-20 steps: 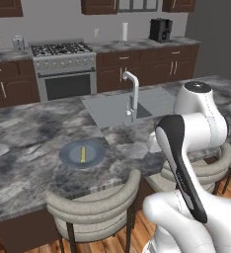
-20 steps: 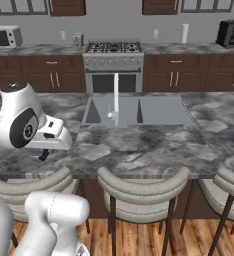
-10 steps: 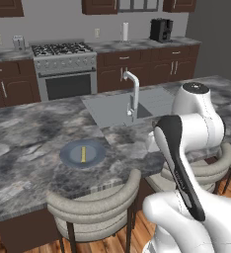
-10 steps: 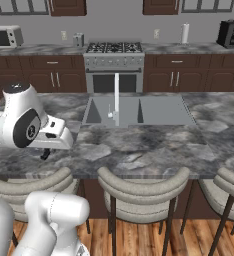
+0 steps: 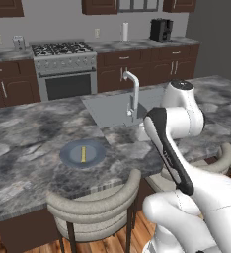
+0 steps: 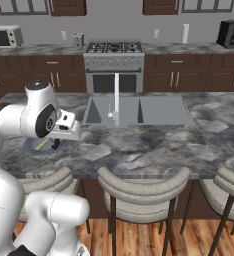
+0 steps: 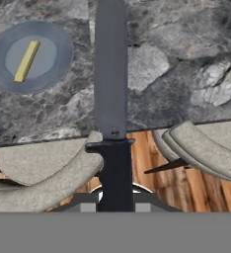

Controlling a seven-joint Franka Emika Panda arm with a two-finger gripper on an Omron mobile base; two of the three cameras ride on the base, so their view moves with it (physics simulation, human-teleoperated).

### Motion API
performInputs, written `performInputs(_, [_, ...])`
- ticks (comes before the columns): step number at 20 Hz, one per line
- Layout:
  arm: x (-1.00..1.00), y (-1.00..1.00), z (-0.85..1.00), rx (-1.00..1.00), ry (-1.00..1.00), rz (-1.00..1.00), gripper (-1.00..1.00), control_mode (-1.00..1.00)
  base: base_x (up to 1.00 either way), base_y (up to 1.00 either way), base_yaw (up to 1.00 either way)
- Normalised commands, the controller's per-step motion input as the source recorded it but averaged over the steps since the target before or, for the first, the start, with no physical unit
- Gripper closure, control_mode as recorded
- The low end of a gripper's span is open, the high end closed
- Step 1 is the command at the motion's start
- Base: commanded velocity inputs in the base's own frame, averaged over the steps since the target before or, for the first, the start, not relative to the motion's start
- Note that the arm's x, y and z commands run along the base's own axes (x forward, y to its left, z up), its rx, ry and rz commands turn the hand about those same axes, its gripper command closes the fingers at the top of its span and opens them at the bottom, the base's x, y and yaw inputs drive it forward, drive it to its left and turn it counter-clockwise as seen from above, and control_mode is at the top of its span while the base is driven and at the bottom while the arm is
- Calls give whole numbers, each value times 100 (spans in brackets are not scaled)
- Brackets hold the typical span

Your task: Retrieve the butter from the fridge and place it on a plate on the dining table. Then retrieve the butter knife by the fridge and place it near the plate.

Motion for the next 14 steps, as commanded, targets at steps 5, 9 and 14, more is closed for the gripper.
performInputs(5, [71, 10, -45, 0, -2, 0, 100, -100, 0, 0, 0])
performInputs(9, [77, 17, -47, 0, -1, 0, 100, -100, 0, 0, 0])
performInputs(14, [73, 14, -46, 0, 0, 0, 100, -100, 0, 0, 0])
